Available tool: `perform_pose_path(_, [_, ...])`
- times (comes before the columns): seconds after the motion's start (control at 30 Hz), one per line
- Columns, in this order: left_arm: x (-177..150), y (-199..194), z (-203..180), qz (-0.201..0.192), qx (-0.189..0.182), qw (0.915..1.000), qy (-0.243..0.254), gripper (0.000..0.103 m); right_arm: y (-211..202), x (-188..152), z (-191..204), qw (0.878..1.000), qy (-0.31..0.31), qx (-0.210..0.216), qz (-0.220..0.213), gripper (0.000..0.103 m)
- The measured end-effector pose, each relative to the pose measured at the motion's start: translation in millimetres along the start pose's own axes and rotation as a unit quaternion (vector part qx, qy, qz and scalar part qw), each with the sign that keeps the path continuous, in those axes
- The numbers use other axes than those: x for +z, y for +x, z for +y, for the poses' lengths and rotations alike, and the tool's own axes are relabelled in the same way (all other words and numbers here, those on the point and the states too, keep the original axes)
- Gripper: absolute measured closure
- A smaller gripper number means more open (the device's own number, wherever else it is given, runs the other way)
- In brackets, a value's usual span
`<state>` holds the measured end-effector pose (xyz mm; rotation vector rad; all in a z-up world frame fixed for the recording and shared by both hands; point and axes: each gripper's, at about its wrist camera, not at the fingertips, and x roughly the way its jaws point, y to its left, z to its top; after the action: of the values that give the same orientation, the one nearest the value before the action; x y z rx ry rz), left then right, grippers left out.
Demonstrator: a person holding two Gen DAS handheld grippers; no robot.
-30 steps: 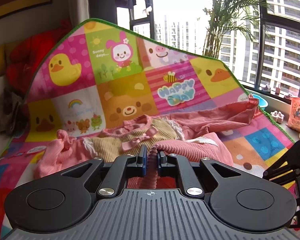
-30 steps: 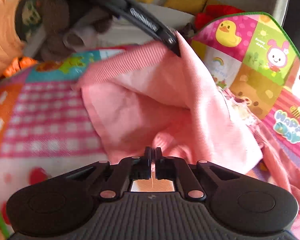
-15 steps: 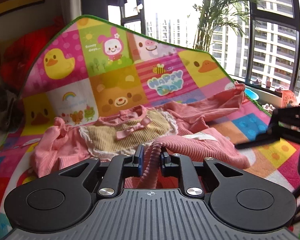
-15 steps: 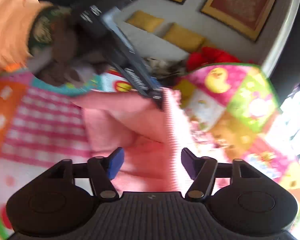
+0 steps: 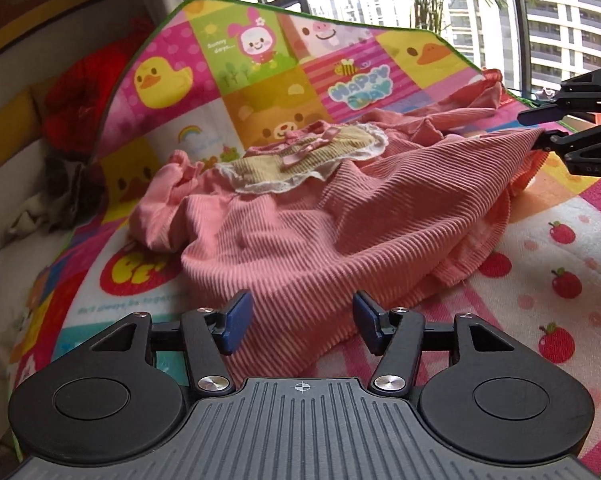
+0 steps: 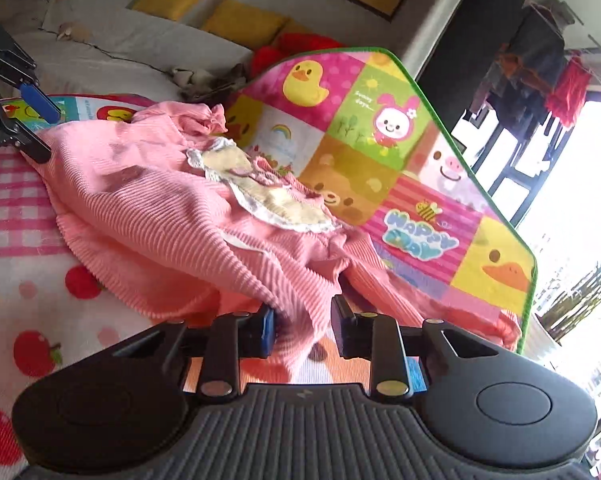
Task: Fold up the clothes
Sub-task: 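Lay the dress flat on the mat and open both grippers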
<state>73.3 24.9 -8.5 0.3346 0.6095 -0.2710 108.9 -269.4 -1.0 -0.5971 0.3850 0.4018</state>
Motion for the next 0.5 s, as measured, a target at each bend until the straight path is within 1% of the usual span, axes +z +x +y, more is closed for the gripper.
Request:
perform_pose_path(0.03, [-3.4, -1.7, 0.8, 0.003, 0.0, 1.0, 0.002, 0.026, -0.8, -5.0, -1.6, 1.0, 0.0, 0.0, 0.012, 0.076])
perform_pose_path(0.07, [-6.4, -2.7, 1.5, 0.007, 0.0, 1.0, 0.004, 0.023, -1.1, -9.4, -2.7, 1.0, 0.0, 0.002, 0.025, 0.075])
perform_pose_path(0.1, [-8.6, -2.7, 2.3, 0.012, 0.001, 0.9999, 0.005, 0.023, -2.7, -12.7, -4.9, 0.999, 0.006, 0.005, 0.032, 0.073])
perform_pose_path(0.2, [-9.4, -3.8, 8.7, 0.012, -0.005, 0.9999, -0.008, 0.023, -12.2, -18.5, -14.9, 0.998, 0.044, 0.018, 0.037, 0.072])
perform_pose_path(0.23, [-8.7, -4.4, 10.9, 0.009, -0.007, 0.9998, -0.013, 0.023, -16.2, -18.6, -17.4, 0.998, 0.054, 0.024, 0.033, 0.069])
perform_pose_path(0.3, [-4.7, -6.3, 13.9, -0.001, -0.018, 0.9995, -0.024, 0.022, -23.0, -11.6, -15.8, 0.998, 0.053, 0.04, 0.011, 0.067])
perform_pose_path(0.37, [4.8, -7.1, 14.1, -0.016, -0.057, 0.9973, -0.044, 0.019, -21.8, -2.8, -12.0, 0.996, 0.056, 0.068, -0.001, 0.061])
perform_pose_path(0.4, [10.1, -7.4, 13.7, -0.024, -0.08, 0.995, -0.056, 0.017, -18.2, 1.3, -9.7, 0.995, 0.059, 0.086, -0.001, 0.055])
perform_pose_path(0.43, [15.4, -7.4, 11.4, -0.032, -0.102, 0.9925, -0.06, 0.012, -11.8, 3.7, -6.4, 0.993, 0.062, 0.102, 0.005, 0.051])
perform_pose_path(0.47, [20.1, -6.5, 4.8, -0.04, -0.119, 0.9908, -0.051, 0.01, -5.0, 4.7, -2.3, 0.991, 0.061, 0.115, 0.015, 0.051])
perform_pose_path(0.5, [23.6, -4.5, -3.6, -0.043, -0.125, 0.9906, -0.037, 0.009, 0.6, 5.1, 1.9, 0.989, 0.061, 0.132, 0.027, 0.051])
